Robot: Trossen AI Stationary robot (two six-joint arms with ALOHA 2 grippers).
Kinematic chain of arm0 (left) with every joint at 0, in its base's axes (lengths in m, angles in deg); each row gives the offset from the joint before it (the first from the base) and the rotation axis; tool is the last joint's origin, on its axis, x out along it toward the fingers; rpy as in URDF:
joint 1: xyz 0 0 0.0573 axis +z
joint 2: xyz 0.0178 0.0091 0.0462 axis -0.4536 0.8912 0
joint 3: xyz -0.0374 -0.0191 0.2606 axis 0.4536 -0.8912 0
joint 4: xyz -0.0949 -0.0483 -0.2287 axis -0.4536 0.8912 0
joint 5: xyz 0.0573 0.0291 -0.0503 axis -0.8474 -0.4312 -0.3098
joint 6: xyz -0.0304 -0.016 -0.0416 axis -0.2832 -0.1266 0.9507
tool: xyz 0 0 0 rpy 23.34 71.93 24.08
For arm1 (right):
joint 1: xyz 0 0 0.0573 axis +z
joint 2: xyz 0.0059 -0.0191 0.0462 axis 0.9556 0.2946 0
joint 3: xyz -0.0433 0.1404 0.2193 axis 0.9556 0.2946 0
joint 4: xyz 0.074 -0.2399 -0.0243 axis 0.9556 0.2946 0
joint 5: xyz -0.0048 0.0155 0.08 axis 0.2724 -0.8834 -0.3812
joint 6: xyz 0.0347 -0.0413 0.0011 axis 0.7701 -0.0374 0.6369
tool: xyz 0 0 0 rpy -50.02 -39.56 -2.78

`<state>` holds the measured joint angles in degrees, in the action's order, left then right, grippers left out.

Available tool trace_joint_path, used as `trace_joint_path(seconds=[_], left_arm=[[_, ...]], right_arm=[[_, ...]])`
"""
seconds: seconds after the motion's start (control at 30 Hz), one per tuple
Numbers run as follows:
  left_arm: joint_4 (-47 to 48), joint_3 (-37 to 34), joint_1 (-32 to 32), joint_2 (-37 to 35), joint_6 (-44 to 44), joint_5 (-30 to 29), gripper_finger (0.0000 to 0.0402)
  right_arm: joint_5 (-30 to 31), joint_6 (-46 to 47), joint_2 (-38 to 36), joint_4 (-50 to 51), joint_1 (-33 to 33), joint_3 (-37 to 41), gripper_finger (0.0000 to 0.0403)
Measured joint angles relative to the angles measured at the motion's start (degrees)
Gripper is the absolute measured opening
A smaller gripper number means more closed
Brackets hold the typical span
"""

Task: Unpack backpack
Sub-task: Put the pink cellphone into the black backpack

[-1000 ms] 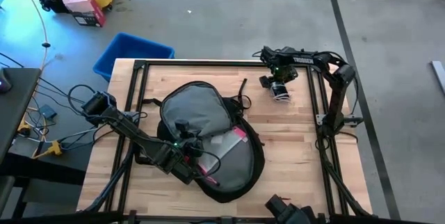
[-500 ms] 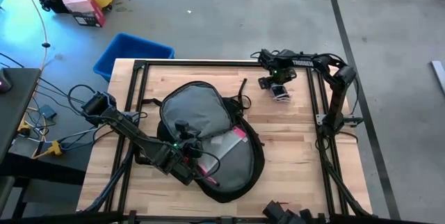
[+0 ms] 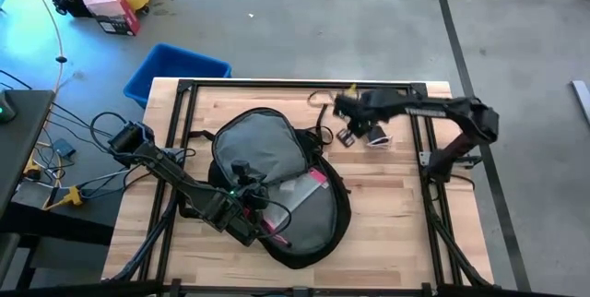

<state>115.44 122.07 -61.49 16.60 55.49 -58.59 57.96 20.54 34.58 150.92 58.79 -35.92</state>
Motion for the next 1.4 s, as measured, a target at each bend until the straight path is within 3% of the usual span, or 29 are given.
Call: trace_joint_path(seconds=[0.13, 0.27, 0.37, 0.53, 0.7, 0.8, 0.93, 1.17, 1.4], left_arm=[[-0.01, 0.0, 0.0, 0.0, 0.04, 0.12, 0.0001], [0.0, 0.0, -0.05, 0.0, 0.46, 0.17, 0.0001], [0.0, 0.0, -0.22, 0.0, 1.24, 1.21, 0.0001], [0.02, 0.0, -0.75, 0.0, 1.42, 1.72, 0.0001], [0.0, 0.0, -0.74, 0.0, 0.97, 1.8, 0.0001], [0.0, 0.0, -0.74, 0.0, 0.68, 1.84, 0.0001], [-0.01, 0.0, -0.69, 0.0, 0.38, 1.79, 0.0001], [-0.21, -0.02, 0.31, 0.0, -0.05, 1.79, 0.0001], [-2.51, 0.0, 1.59, 0.0, -2.83, 2.0, 0.0001]], right_arm=[[6.43, -1.12, -0.13, 0.31, 5.91, -0.47, 0.001], [6.03, -0.45, 0.3, 0.96, 2.63, -0.49, 0.0048], [5.85, -1.03, 0.47, 1.78, -2.88, -0.49, 0.0104], [0.06, -4.13, 0.48, -1.99, -13.82, 0.68, 0.0225], [-6.71, -6.93, 0.46, -11.84, -21.38, 5.99, 0.0341], [-6.89, -8.98, 0.46, -18.78, -24.17, 10.99, 0.0388], [-4.52, -10.83, 0.46, -25.6, -27.31, 17.62, 0.0384], [-12.22, -10.47, 0.46, -36.89, -29.18, 27.85, 0.0387], [-9.67, -10.65, 0.09, -40.51, -28.09, 31.63, 0.0397]])
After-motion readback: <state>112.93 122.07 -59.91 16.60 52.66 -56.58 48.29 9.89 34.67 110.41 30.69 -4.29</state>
